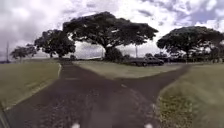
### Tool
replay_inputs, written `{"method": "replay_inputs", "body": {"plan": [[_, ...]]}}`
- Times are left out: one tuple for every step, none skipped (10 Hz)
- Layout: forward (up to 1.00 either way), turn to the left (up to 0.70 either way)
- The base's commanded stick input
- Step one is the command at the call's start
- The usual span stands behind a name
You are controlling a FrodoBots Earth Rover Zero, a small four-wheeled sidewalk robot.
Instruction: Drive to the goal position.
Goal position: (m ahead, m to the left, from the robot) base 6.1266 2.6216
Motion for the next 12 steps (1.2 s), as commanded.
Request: {"method": "replay_inputs", "body": {"plan": [[0.7, 0.35], [0.7, 0.35], [0.7, 0.35], [0.7, 0.35], [0.7, 0.35], [0.7, 0.35], [0.7, 0.35], [0.7, 0.35], [0.7, 0.35], [0.7, 0.04], [0.7, 0.0], [0.7, 0.0]]}}
